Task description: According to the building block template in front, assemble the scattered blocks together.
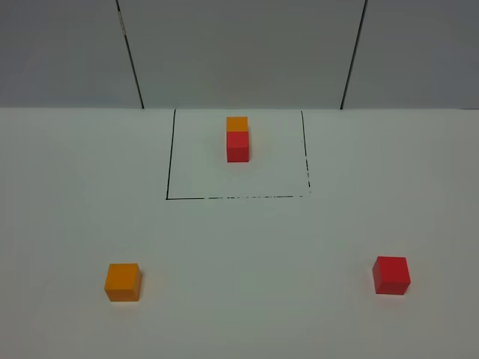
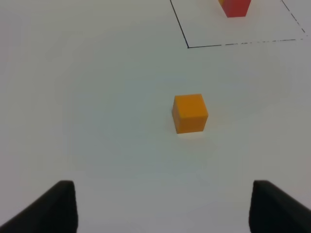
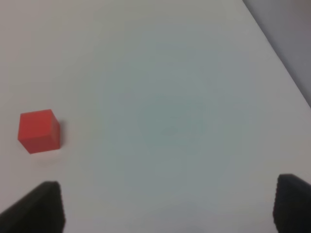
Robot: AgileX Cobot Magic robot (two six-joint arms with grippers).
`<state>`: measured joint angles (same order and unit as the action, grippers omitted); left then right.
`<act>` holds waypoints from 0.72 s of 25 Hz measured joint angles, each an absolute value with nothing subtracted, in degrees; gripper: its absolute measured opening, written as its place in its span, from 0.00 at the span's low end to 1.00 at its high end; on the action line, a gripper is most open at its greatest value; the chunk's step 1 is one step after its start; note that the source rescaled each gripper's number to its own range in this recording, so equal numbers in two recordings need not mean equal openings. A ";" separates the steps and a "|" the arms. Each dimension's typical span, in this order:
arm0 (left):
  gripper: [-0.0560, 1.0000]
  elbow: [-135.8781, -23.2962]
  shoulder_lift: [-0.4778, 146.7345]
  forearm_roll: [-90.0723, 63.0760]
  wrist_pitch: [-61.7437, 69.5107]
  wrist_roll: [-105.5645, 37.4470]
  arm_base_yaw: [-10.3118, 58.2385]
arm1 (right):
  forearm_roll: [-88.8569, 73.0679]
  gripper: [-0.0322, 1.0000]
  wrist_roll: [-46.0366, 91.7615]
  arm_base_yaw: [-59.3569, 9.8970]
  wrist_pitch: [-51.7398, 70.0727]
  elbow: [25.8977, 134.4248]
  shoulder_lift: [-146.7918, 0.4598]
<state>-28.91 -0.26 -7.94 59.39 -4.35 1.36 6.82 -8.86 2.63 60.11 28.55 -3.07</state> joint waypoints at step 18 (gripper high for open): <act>0.62 -28.91 -0.26 -7.94 59.39 -4.35 1.36 | 6.82 0.74 -8.91 2.63 60.11 28.55 -3.07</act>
